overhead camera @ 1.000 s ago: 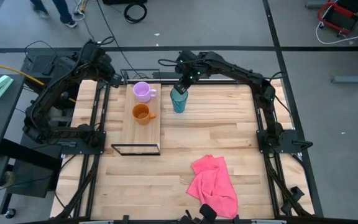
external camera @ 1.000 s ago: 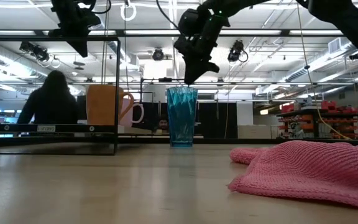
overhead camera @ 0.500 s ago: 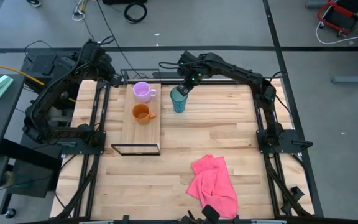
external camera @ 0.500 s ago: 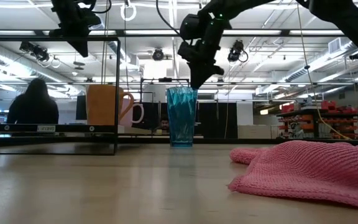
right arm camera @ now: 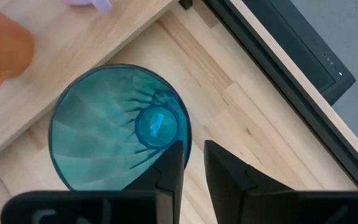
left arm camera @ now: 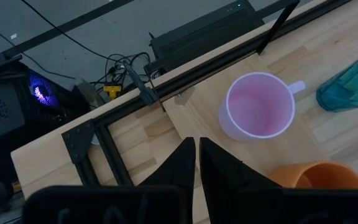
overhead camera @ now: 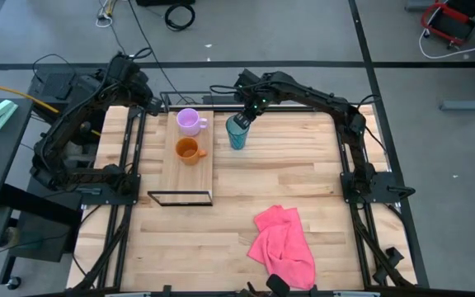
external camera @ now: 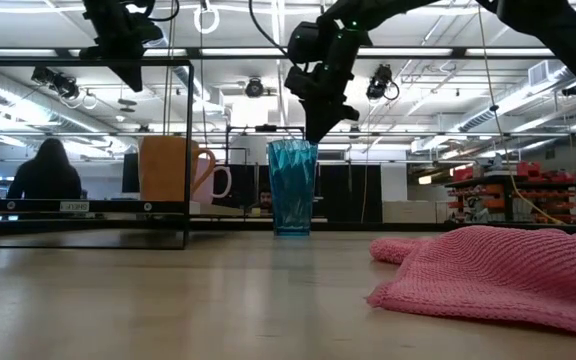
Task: Stack small to large cups/mugs on shelf
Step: Put the blue cup on the shelf
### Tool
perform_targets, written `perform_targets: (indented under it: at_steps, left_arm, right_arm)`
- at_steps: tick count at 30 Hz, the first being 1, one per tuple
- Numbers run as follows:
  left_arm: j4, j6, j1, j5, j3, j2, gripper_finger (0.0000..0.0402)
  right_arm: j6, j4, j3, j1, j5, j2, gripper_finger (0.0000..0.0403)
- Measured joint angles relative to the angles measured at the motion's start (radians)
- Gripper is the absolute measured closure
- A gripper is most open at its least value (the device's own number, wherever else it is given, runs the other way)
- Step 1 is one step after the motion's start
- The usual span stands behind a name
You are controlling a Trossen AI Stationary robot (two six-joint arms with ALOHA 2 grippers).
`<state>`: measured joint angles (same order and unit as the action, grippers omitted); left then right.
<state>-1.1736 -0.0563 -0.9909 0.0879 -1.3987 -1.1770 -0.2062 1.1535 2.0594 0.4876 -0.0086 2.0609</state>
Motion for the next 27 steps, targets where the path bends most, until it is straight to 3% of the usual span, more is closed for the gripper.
perform_targets:
  at_steps: [27]
  left_arm:
    - [0.004,-0.001,0.000,0.000,0.000,0.000,0.0358]
  right_arm:
    - [-0.016,-0.080,-0.104,-0.007,0.001,0.000,0.0332]
